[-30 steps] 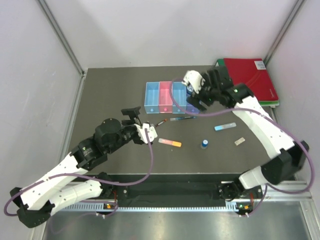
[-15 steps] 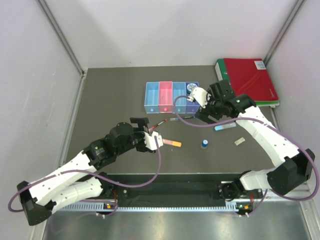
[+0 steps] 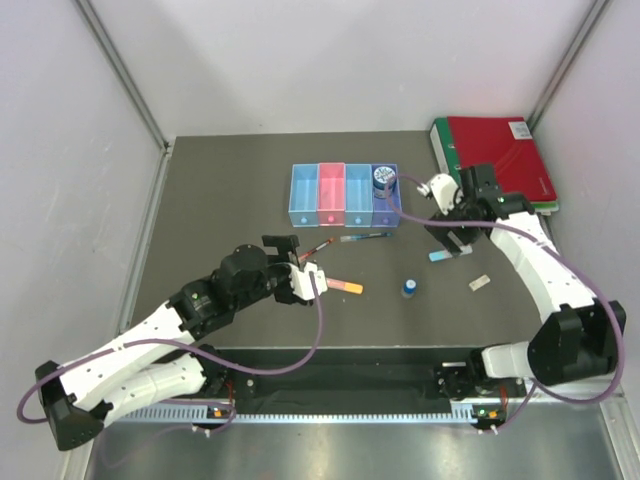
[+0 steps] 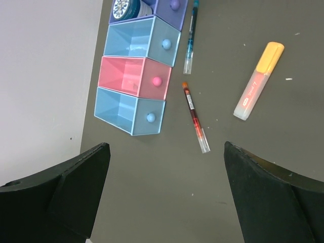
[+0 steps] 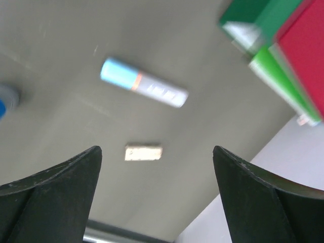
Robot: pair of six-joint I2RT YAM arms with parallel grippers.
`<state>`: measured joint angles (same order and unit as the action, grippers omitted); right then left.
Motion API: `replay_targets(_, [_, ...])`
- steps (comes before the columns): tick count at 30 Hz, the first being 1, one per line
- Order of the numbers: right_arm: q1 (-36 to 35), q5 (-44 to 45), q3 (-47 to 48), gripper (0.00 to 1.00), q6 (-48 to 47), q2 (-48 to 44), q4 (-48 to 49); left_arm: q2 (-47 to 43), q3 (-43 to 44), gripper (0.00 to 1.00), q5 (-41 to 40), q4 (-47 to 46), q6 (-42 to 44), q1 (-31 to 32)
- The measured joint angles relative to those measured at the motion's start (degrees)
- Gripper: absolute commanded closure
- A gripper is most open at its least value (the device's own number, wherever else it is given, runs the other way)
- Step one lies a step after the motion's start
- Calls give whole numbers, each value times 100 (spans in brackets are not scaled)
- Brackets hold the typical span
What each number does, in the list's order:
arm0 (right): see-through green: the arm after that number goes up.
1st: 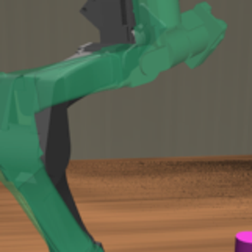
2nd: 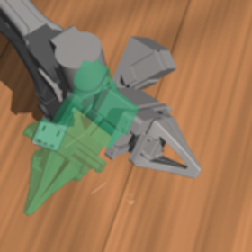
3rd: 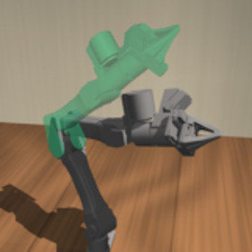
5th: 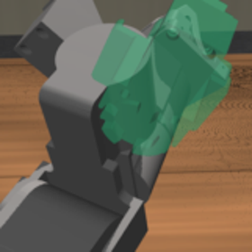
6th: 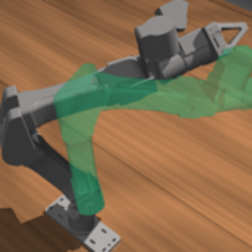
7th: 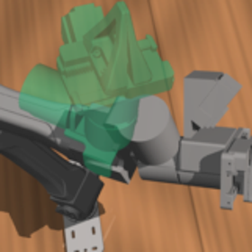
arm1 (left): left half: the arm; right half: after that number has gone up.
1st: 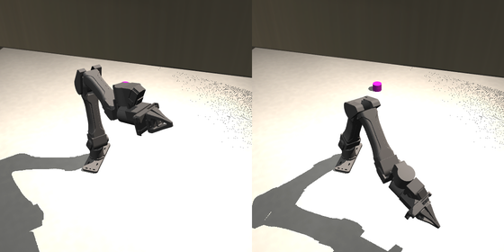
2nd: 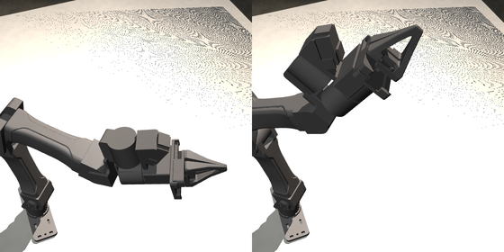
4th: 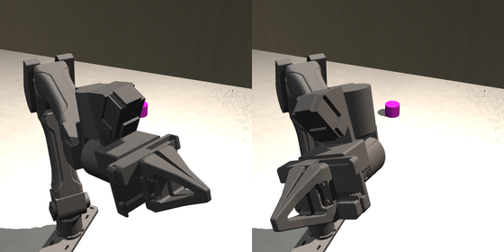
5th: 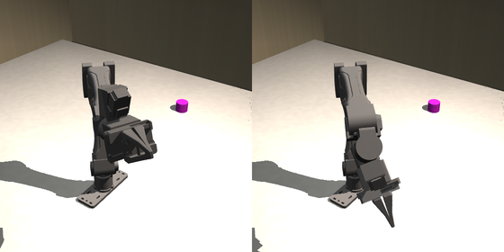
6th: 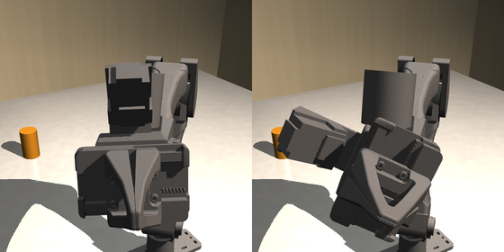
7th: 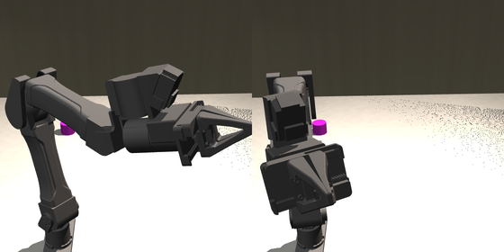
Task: Sort the stationery into containers
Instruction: Pick up the stationery from the center of the board.
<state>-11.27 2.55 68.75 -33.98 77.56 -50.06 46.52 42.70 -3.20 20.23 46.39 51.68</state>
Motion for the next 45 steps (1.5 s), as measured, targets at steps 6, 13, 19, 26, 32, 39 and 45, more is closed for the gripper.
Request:
replay_targets(6, [223, 24, -1156, 0, -201, -935, -107, -118, 136, 1, -2, 2, 0, 0])
replay_targets(13, [1123, -365, -1665, 0, -417, -1058, -68, -258, 216, 1, -2, 50, -39, 0])
replay_targets(19, [2022, -1003, -1808, 0, -763, -586, 33, -256, 229, 1, -4, 131, -13, 0])
replay_targets(26, [2417, -1355, -2118, 0, -1141, -310, 249, -247, 275, 1, -50, 129, 17, 0])
replay_targets(32, [2417, -1403, -2566, 0, -1279, -308, 439, -160, 291, 1, -66, 125, 28, 0])
replay_targets(39, [2417, -1377, -2640, 0, -1292, -173, 752, -98, 293, 1, -66, 118, 28, 0])
replay_targets(45, [2417, -1244, -2632, 0, -1471, -162, 833, -87, 293, 1, -66, 116, 28, 0])
